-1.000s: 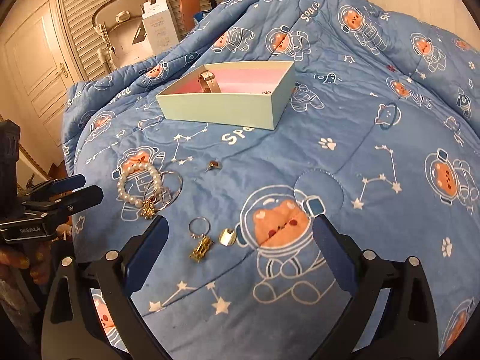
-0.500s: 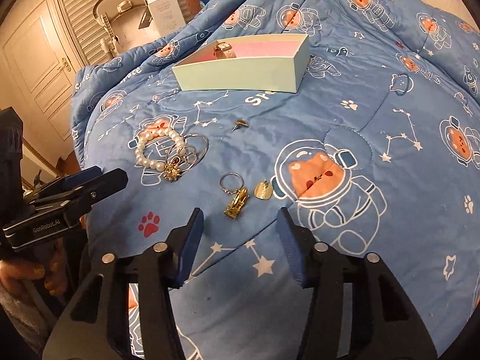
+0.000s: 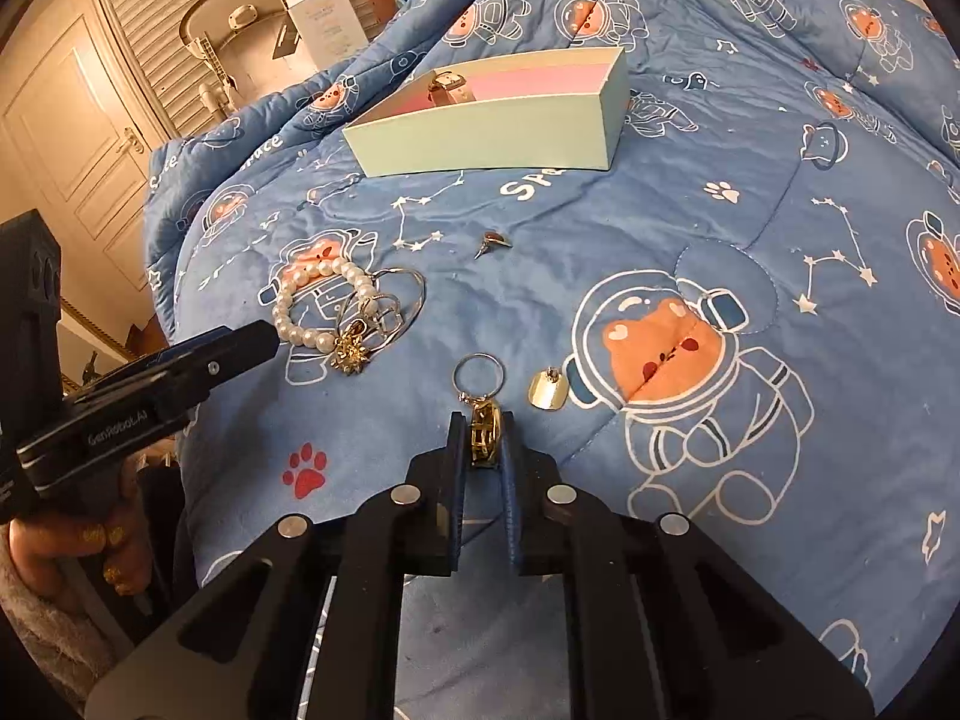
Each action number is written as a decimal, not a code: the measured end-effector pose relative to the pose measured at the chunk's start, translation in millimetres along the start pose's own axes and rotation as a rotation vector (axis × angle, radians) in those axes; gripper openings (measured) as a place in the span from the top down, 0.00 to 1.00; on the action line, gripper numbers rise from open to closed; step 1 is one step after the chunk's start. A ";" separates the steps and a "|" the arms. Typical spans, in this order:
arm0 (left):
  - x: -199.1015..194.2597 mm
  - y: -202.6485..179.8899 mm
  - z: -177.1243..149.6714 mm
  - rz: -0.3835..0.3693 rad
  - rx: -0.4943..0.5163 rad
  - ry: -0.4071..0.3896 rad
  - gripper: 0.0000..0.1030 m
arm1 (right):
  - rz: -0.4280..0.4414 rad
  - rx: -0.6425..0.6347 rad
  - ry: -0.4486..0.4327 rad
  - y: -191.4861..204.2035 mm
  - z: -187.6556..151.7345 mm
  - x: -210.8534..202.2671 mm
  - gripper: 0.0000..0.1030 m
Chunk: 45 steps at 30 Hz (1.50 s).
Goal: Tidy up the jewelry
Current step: 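Grasp the pearl bracelet with the left tool while the right tool grasps the gold keychain, then carry the pearl bracelet and gold keychain over the pink box with both tools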
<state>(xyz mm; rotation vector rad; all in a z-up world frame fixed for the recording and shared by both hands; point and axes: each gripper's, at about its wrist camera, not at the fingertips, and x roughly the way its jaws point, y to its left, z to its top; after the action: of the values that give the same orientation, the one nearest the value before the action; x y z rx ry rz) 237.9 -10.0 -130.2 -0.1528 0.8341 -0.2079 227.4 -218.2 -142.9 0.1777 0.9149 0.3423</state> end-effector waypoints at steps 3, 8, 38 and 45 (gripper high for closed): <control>6.8 4.4 9.7 -0.024 -0.025 0.005 0.42 | -0.001 -0.010 0.001 0.1 -1.9 -1.3 0.89; 26.0 3.1 23.7 -0.024 -0.009 0.053 0.57 | 0.002 -0.013 0.005 -0.4 -2.4 -1.5 0.89; -36.1 -34.4 27.8 -0.125 0.059 -0.050 0.91 | 0.024 -0.113 -0.025 11.3 2.2 -26.8 0.90; -61.2 -42.9 38.7 -0.165 0.093 -0.090 0.91 | 0.078 -0.161 -0.046 21.5 11.4 -44.3 0.89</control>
<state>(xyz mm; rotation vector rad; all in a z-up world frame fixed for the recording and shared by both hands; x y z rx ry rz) 221.5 -34.7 -51.4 -0.1424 0.7214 -0.3916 207.1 -214.4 -96.7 0.0732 0.8321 0.4805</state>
